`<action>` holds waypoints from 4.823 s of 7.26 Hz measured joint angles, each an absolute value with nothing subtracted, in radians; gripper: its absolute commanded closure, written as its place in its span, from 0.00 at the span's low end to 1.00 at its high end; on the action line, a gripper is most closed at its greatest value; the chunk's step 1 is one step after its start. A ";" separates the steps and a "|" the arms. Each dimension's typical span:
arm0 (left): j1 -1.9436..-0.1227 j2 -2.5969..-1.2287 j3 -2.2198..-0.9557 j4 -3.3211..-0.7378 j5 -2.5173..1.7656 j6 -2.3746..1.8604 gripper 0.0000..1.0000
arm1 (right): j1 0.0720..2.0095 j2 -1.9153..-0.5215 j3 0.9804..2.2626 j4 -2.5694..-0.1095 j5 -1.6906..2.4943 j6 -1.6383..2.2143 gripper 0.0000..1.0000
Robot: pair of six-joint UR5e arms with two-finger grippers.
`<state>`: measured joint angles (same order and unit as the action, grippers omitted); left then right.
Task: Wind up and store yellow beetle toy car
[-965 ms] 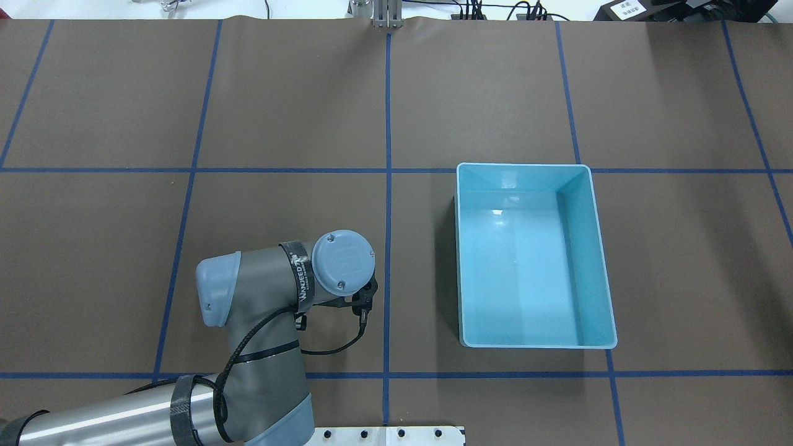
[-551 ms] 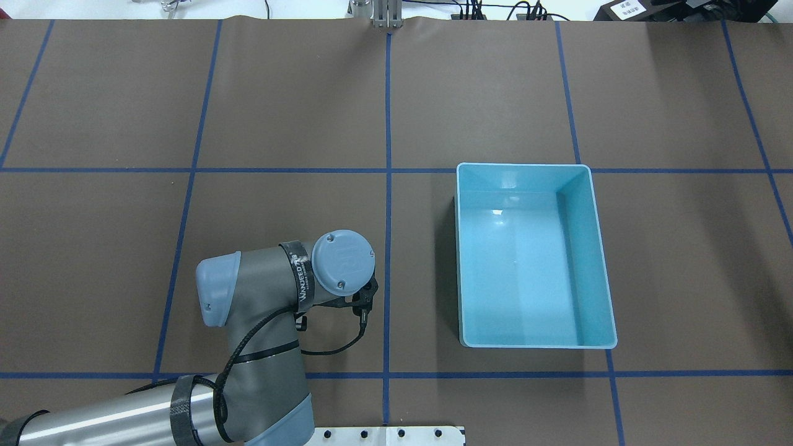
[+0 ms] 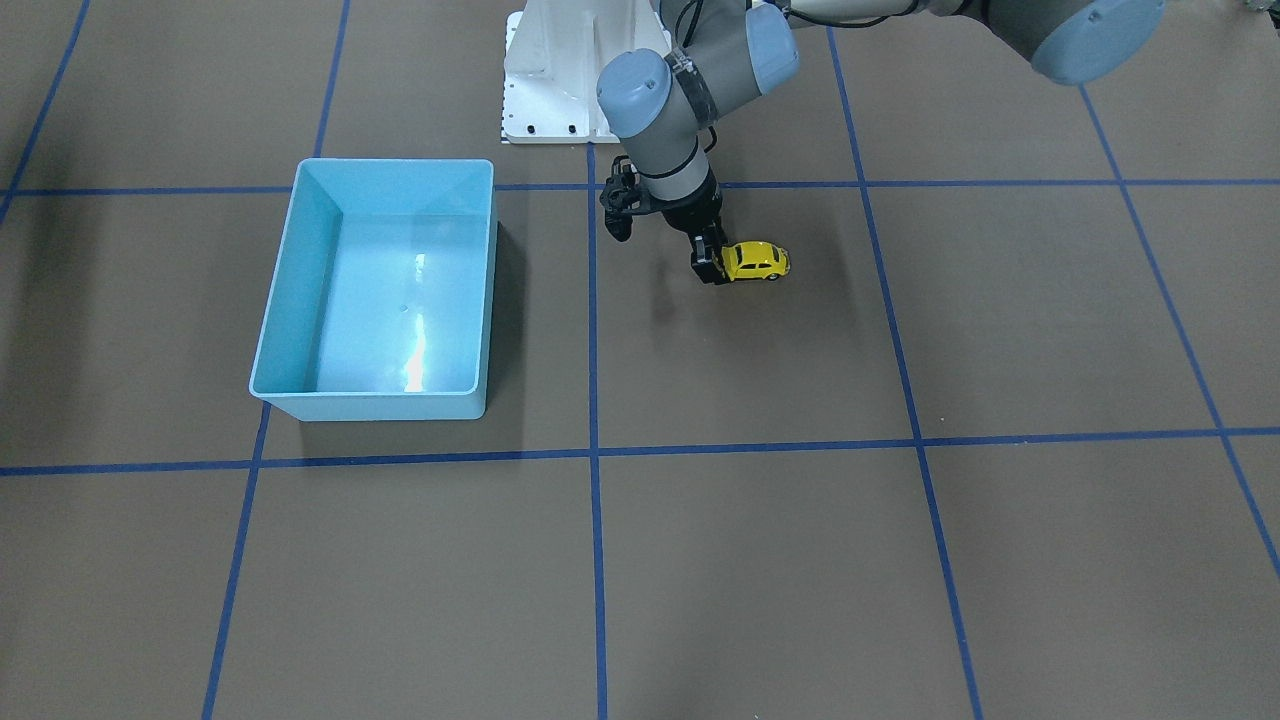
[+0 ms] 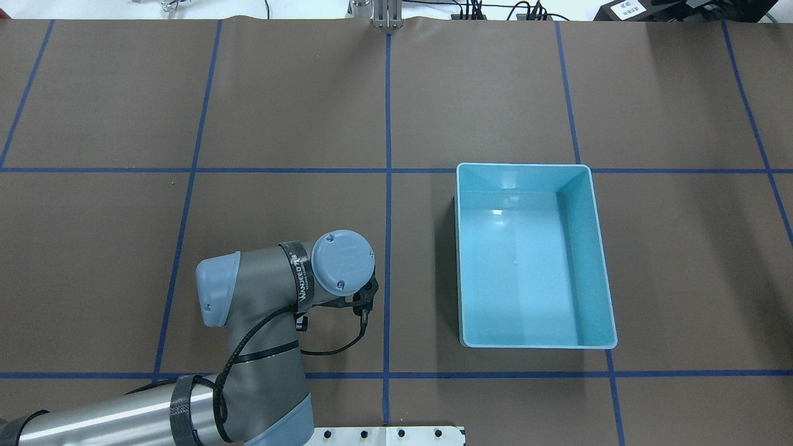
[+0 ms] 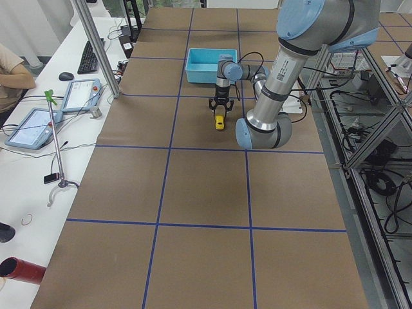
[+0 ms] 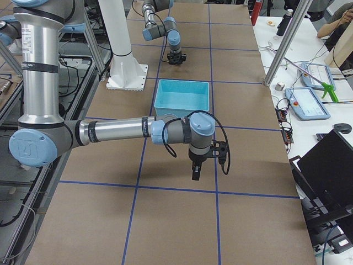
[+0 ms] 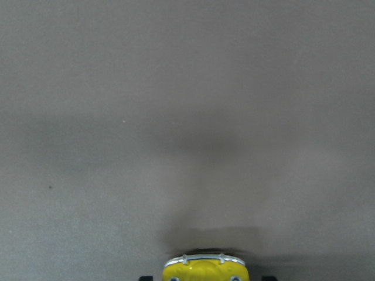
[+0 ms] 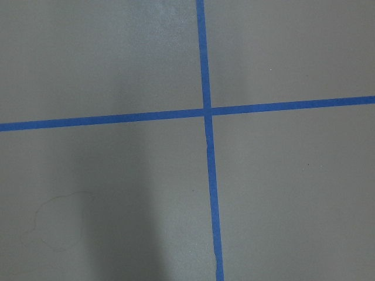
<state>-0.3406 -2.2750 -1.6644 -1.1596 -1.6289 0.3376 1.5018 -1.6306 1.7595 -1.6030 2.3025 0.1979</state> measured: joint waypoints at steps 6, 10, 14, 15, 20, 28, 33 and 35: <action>-0.341 -2.270 -1.665 -1.162 -1.629 0.338 0.61 | 1.502 -1.631 1.759 -1.603 2.302 0.198 0.00; -0.394 -2.242 -1.763 -1.168 -1.629 0.345 0.68 | 1.502 -1.631 1.759 -1.603 2.303 0.198 0.00; -0.572 -2.124 -1.911 -1.213 -1.733 0.393 0.73 | 1.502 -1.630 1.759 -1.603 2.302 0.198 0.00; -0.612 -2.093 -1.918 -1.264 -1.779 0.443 0.73 | 1.502 -1.630 1.759 -1.603 2.301 0.198 0.00; -0.668 -1.911 -1.910 -1.553 -1.945 0.527 0.72 | 1.502 -1.629 1.759 -1.603 2.301 0.198 0.00; -0.687 -1.865 -1.782 -1.743 -1.979 0.617 0.72 | 1.502 -1.629 1.759 -1.603 2.296 0.199 0.00; -0.687 -1.865 -1.751 -1.781 -1.985 0.619 0.72 | 1.502 -1.629 1.759 -1.603 2.294 0.199 0.00; -0.687 -1.864 -1.749 -1.781 -1.987 0.621 0.72 | 1.502 -1.629 1.758 -1.603 2.293 0.199 0.00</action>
<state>-0.6872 -1.8645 -1.7494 -1.7813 -1.9868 0.6209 1.5018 -1.6291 1.7584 -1.6030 2.2930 0.1994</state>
